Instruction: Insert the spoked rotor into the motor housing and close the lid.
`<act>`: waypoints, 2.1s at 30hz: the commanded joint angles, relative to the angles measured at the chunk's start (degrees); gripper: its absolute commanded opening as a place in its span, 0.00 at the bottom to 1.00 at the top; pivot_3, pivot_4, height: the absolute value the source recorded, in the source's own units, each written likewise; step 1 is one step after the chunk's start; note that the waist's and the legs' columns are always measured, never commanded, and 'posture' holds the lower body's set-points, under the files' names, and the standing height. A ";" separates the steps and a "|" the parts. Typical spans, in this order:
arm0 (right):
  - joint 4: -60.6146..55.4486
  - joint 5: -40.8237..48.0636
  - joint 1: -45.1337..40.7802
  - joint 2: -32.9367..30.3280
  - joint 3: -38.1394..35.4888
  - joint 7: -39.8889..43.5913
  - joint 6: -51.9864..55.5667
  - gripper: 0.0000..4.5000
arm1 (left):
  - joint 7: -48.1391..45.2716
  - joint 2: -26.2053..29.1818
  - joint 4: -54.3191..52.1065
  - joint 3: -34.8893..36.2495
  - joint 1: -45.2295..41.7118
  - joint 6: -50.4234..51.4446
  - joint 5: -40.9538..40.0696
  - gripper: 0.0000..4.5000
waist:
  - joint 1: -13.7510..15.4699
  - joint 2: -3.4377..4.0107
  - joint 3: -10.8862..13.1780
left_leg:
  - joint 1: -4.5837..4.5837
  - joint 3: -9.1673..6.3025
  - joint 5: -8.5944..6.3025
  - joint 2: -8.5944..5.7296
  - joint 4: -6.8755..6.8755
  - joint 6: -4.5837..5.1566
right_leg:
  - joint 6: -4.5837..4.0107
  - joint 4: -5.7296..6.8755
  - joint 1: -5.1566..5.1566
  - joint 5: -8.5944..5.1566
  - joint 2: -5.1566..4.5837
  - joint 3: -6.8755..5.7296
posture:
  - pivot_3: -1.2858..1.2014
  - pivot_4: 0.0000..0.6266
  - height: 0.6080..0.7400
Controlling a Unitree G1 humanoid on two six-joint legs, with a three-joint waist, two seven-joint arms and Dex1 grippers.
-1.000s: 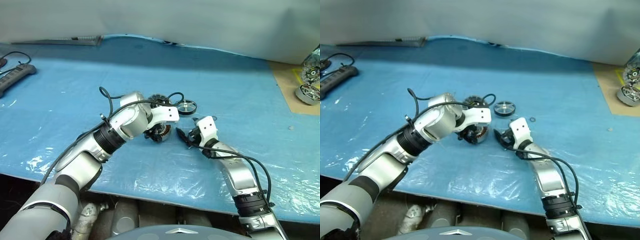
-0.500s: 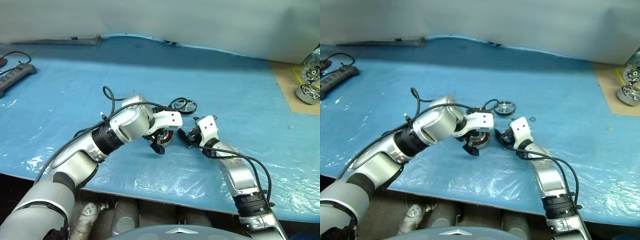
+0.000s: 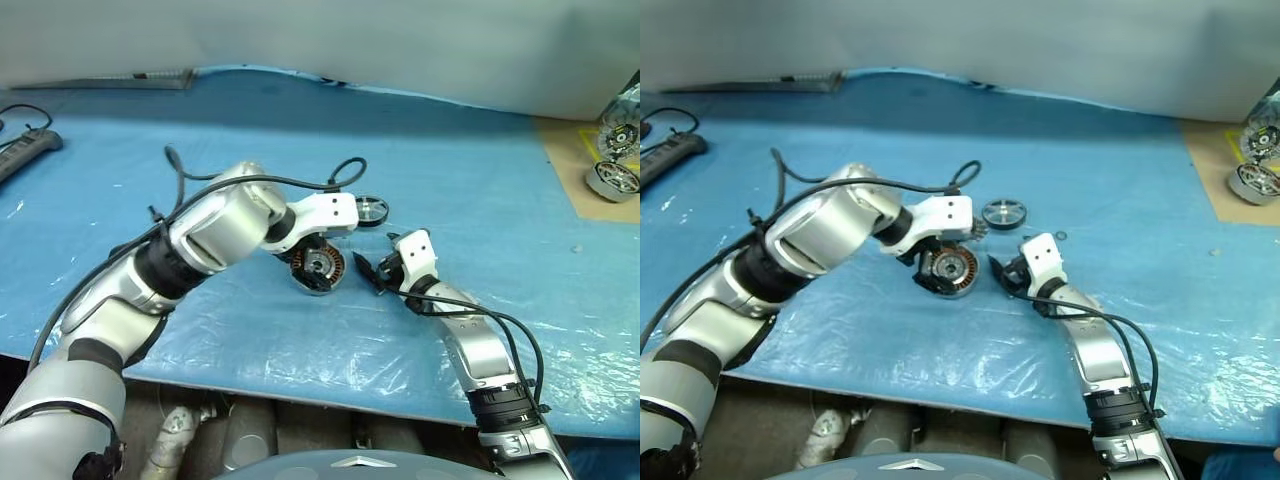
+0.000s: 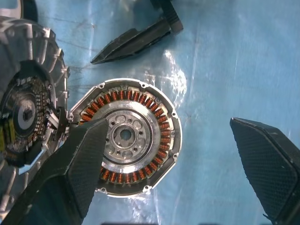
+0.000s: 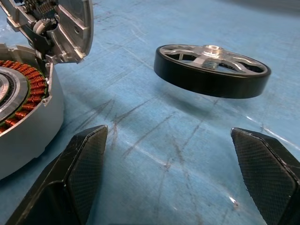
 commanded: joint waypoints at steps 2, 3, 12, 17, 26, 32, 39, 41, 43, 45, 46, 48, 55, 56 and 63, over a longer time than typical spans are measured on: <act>-2.50 0.35 0.67 -0.63 -1.50 -0.31 -0.61 1.00 | 12.90 -5.87 0.15 14.03 10.73 -6.60 -3.19 0.99 | -0.22 -0.01 0.01 | -0.03 -0.01 0.00 0.00 0.05 0.00 | 0.00 0.02 0.00 0.00 0.00 -0.02 | 0.52 0.24 1.00; -2.64 0.36 0.83 -0.75 -1.67 -0.38 -0.56 1.00 | 14.95 -6.98 0.29 16.02 12.63 -7.79 -3.71 0.99 | -0.25 -0.02 0.02 | -0.12 -0.06 0.00 0.01 0.14 0.01 | 0.00 0.03 0.00 0.01 0.00 -0.08 | 0.52 0.24 1.00; -5.39 0.76 3.41 -1.54 -2.88 -0.35 0.80 1.00 | 21.27 -7.87 -2.64 31.33 35.81 -35.77 -10.58 0.99 | -0.44 -0.01 0.01 | -0.06 -0.07 -0.01 0.16 0.34 0.01 | -0.01 0.14 0.02 0.02 0.09 -0.05 | 0.52 0.24 1.00; -5.84 0.79 3.77 -1.50 -3.30 -0.26 1.14 1.00 | 19.39 -5.80 -1.15 34.89 44.68 -44.46 -14.09 0.99 | -0.43 -0.01 0.01 | 0.00 -0.03 -0.02 0.16 0.36 0.01 | -0.01 0.15 0.04 0.02 0.08 0.03 | 0.52 0.24 1.00; -5.50 0.92 3.88 -1.75 -4.30 -0.16 0.74 1.00 | 21.13 -8.06 4.52 38.69 52.26 -59.91 -16.70 0.99 | -0.40 -0.02 0.01 | 0.06 0.02 -0.02 0.16 0.38 0.01 | -0.01 0.16 0.04 0.02 0.09 0.14 | 0.52 0.24 1.00; -6.04 0.97 3.74 -2.22 -5.10 -0.03 0.97 1.00 | 24.01 -10.51 7.72 38.47 52.81 -64.76 -17.22 0.99 | -0.32 -0.02 0.00 | 0.06 0.03 -0.02 0.16 0.42 0.01 | 0.01 0.21 0.03 0.03 0.09 0.16 | 0.52 0.24 1.00; -6.38 2.09 1.56 -3.32 -8.79 -1.18 2.75 1.00 | 24.89 -10.94 12.09 36.02 51.70 -70.01 -14.62 0.99 | -0.37 -0.02 0.00 | 0.11 0.03 -0.03 0.18 0.75 0.01 | 0.01 0.54 0.02 0.03 0.10 0.26 | 0.52 0.24 1.00; -6.65 2.40 0.49 -3.38 -10.15 -2.37 4.42 1.00 | 25.00 -11.28 11.19 35.38 51.88 -69.50 -15.52 0.99 | -0.37 -0.02 0.00 | 0.11 0.03 -0.03 0.18 0.83 0.02 | 0.01 0.62 0.00 0.03 0.09 0.32 | 0.52 0.24 1.00; -6.38 2.60 -0.52 -3.39 -11.11 -3.29 6.26 1.00 | 25.24 -11.47 10.64 34.80 51.92 -69.25 -15.73 0.99 | -0.37 -0.02 0.00 | 0.14 0.05 -0.03 0.18 0.87 0.02 | 0.01 0.71 -0.04 0.02 0.10 0.38 | 0.52 0.24 1.00; -5.29 3.56 -2.48 -2.31 -12.28 -4.76 9.04 1.00 | 25.42 -11.46 10.44 34.05 52.03 -69.36 -15.32 0.99 | -0.39 -0.02 0.00 | 0.19 0.06 -0.03 0.19 0.91 0.02 | 0.00 0.79 -0.04 0.02 0.11 0.41 | 0.52 0.24 1.00; -4.88 4.00 -3.20 -1.94 -12.64 -5.16 10.15 1.00 | 25.56 -11.45 10.41 33.75 52.01 -69.37 -15.21 0.99 | -0.40 -0.02 0.00 | 0.21 0.08 -0.02 0.19 0.92 0.02 | 0.00 0.83 -0.05 0.02 0.11 0.45 | 0.52 0.24 1.00; -3.32 3.60 -4.27 -1.45 -12.13 -5.87 10.91 1.00 | 26.00 -11.45 9.80 33.05 51.92 -68.81 -15.16 0.99 | -0.41 -0.02 0.00 | 0.23 0.10 -0.02 0.18 0.95 0.02 | 0.00 0.89 -0.07 0.01 0.12 0.50 | 0.52 0.24 1.00; 1.98 2.13 -6.27 -0.23 -10.65 -8.26 10.73 1.00 | 28.11 -11.11 6.17 31.80 51.81 -65.68 -15.60 0.99 | -0.36 -0.01 0.00 | 0.15 0.12 -0.02 0.17 0.96 0.02 | 0.00 0.92 -0.13 0.02 0.11 0.50 | 0.52 0.24 1.00; 2.30 2.16 -6.31 -0.24 -10.71 -8.38 10.58 1.00 | 28.38 -11.02 5.74 31.82 51.82 -65.28 -15.67 0.99 | -0.36 -0.01 0.00 | 0.15 0.12 -0.02 0.17 0.96 0.01 | 0.00 0.92 -0.13 0.02 0.11 0.50 | 0.52 0.24 1.00; 2.74 2.42 -5.97 -0.87 -11.24 -8.60 10.19 1.00 | 30.15 -10.83 2.61 31.46 52.21 -62.71 -15.80 0.99 | -0.39 -0.01 0.00 | 0.16 0.12 -0.02 0.17 0.97 0.01 | 0.01 0.95 -0.14 0.02 0.12 0.50 | 0.52 0.24 1.00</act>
